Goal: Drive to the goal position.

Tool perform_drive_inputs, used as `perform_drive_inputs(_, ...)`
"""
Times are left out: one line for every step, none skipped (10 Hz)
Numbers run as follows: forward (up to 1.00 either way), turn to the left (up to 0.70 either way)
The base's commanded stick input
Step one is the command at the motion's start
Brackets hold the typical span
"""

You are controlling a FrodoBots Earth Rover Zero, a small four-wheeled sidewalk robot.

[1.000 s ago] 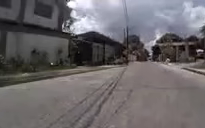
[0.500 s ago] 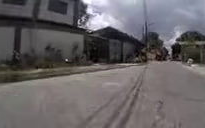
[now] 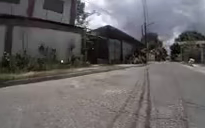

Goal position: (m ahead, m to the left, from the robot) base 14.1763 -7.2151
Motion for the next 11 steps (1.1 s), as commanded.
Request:
perform_drive_inputs(1.00, -0.40)
perform_drive_inputs(1.00, -0.30)
perform_drive_inputs(1.00, -0.09)
perform_drive_inputs(1.00, 0.00)
perform_drive_inputs(1.00, 0.00)
perform_drive_inputs(1.00, 0.00)
perform_drive_inputs(1.00, 0.00)
perform_drive_inputs(1.00, 0.00)
perform_drive_inputs(1.00, -0.11)
perform_drive_inputs(1.00, -0.40)
perform_drive_inputs(1.00, -0.40)
